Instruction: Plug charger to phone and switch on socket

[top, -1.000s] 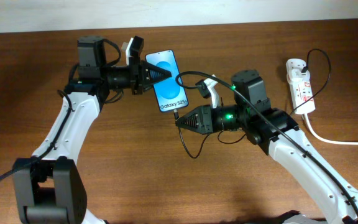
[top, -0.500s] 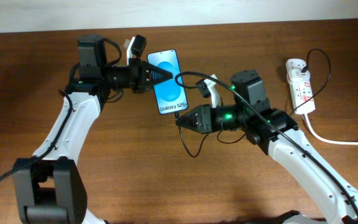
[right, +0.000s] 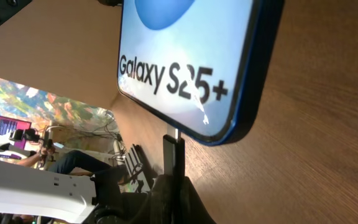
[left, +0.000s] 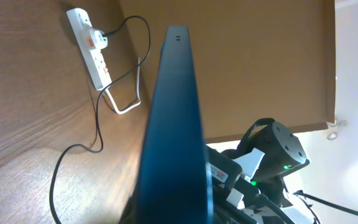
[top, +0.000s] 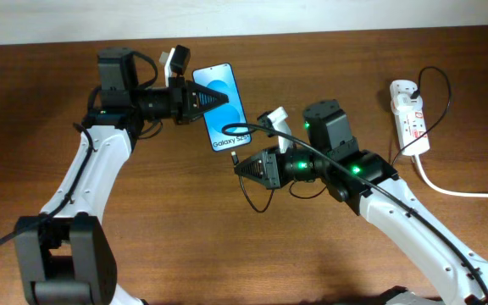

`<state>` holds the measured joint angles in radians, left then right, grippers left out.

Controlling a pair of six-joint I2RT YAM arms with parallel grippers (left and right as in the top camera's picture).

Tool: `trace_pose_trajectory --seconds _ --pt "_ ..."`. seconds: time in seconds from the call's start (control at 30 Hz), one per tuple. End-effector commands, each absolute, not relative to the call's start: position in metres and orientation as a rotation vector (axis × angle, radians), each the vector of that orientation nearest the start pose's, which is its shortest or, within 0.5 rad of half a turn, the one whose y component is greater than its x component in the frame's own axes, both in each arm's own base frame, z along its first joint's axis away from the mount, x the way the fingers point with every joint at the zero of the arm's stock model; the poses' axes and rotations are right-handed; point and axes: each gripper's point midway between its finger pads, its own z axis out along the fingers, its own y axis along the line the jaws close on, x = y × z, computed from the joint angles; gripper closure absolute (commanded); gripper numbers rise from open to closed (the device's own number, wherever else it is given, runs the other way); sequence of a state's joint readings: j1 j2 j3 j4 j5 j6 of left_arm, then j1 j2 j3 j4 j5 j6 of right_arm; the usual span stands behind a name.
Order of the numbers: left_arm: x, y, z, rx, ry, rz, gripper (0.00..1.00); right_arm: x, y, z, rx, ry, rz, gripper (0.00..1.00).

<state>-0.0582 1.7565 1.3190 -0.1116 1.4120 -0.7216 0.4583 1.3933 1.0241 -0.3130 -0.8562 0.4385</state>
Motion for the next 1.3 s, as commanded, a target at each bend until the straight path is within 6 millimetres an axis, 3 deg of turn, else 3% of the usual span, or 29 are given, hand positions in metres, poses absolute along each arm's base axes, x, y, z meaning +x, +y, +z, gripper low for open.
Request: trace_pose_trajectory --seconds 0.0,1.27 --pt "0.3914 -0.1904 0.2752 0.279 2.099 -1.923 1.0 0.2712 0.2815 0.2272 -0.561 2.275 1.423 0.96" --pt "0.3873 -0.1911 0.2774 0.37 2.053 -1.91 1.0 0.2794 0.2811 0.2295 -0.535 2.256 1.392 0.96"
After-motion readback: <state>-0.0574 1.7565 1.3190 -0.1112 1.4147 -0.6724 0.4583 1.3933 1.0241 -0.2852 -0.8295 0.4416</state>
